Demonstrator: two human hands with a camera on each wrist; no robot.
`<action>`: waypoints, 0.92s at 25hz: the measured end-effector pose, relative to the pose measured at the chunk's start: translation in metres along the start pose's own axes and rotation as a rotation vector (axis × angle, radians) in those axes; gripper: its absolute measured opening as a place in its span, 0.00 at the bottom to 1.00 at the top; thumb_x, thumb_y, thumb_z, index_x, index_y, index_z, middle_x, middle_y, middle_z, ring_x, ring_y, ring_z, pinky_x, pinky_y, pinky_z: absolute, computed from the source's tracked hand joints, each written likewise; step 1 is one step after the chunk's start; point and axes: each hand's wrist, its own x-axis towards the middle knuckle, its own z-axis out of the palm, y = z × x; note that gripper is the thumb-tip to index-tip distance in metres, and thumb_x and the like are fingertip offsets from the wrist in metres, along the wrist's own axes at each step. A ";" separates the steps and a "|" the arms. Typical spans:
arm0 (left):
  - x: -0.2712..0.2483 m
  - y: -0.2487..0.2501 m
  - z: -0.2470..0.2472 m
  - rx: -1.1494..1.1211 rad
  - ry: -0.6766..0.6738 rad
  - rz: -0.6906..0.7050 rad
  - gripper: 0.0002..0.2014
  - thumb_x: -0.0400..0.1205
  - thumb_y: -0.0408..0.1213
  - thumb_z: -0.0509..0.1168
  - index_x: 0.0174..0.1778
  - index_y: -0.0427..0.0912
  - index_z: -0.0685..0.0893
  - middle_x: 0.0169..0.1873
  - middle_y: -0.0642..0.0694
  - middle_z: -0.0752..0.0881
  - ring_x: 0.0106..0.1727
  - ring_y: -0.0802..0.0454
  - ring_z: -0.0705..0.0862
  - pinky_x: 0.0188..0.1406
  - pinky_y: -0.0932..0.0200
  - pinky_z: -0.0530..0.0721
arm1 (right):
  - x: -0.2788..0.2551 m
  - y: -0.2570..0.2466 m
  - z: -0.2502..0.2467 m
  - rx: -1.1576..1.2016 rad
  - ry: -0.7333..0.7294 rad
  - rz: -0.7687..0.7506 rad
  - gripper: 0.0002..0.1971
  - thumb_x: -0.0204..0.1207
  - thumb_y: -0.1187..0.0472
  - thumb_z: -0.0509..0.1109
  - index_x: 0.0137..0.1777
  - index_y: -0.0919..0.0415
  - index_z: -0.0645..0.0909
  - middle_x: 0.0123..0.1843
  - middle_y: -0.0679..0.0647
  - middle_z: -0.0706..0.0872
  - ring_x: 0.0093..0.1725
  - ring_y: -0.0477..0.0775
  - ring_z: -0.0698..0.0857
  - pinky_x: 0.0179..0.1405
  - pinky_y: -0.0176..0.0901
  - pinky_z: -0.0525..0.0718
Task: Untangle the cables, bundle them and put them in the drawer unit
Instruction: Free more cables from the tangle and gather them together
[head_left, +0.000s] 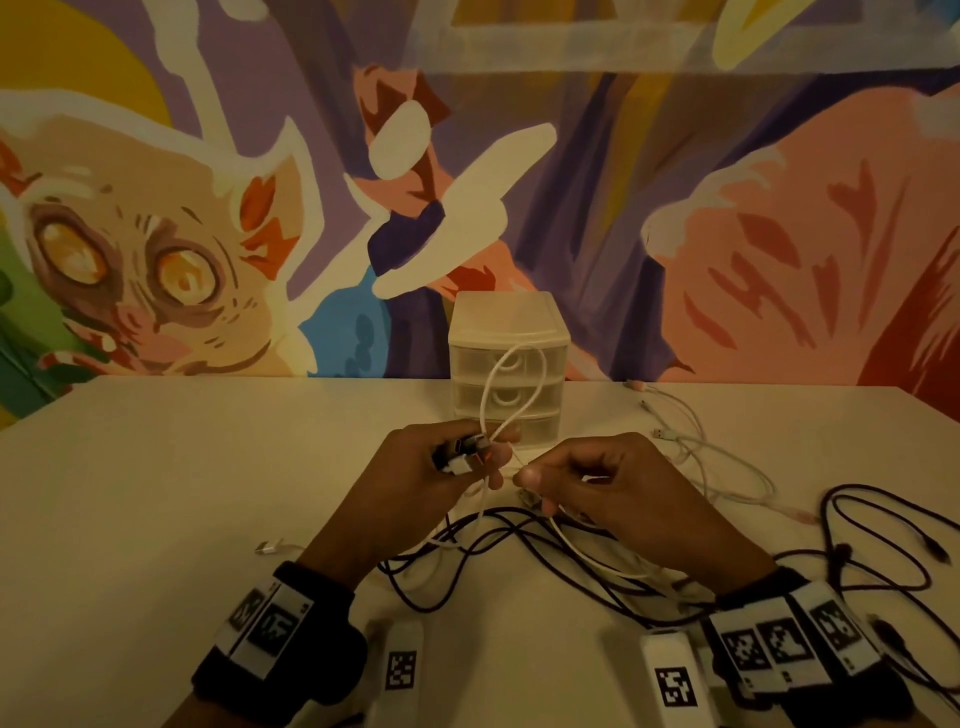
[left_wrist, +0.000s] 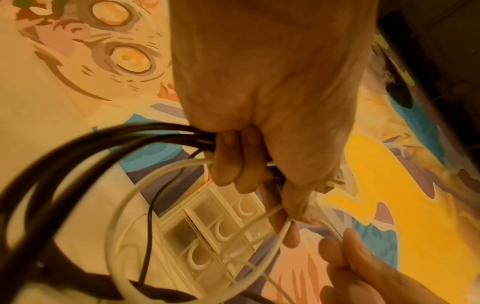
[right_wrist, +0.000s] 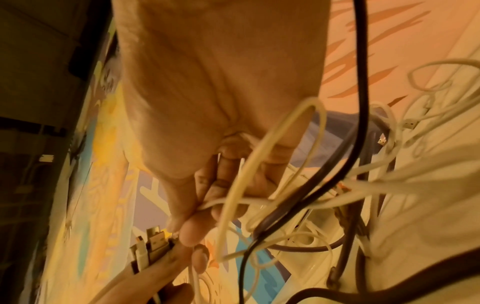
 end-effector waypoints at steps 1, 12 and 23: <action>0.000 -0.001 0.000 0.020 -0.010 -0.010 0.05 0.88 0.42 0.74 0.48 0.57 0.91 0.44 0.53 0.96 0.52 0.57 0.93 0.55 0.71 0.83 | 0.000 0.000 0.000 0.041 -0.009 0.001 0.08 0.83 0.50 0.77 0.48 0.49 0.96 0.38 0.52 0.93 0.30 0.38 0.82 0.34 0.25 0.77; 0.004 -0.020 -0.034 -0.240 0.649 -0.249 0.15 0.89 0.59 0.67 0.52 0.51 0.89 0.40 0.56 0.94 0.39 0.54 0.86 0.45 0.49 0.81 | 0.008 0.033 -0.032 -0.127 0.070 0.091 0.10 0.91 0.56 0.68 0.50 0.50 0.89 0.37 0.54 0.92 0.38 0.44 0.90 0.46 0.36 0.85; 0.001 0.005 -0.015 -0.091 0.260 -0.075 0.17 0.89 0.54 0.67 0.44 0.47 0.90 0.40 0.53 0.94 0.36 0.58 0.86 0.43 0.61 0.81 | 0.033 0.002 0.001 -0.121 0.039 -0.077 0.14 0.87 0.56 0.75 0.70 0.44 0.87 0.58 0.42 0.93 0.50 0.46 0.95 0.44 0.39 0.92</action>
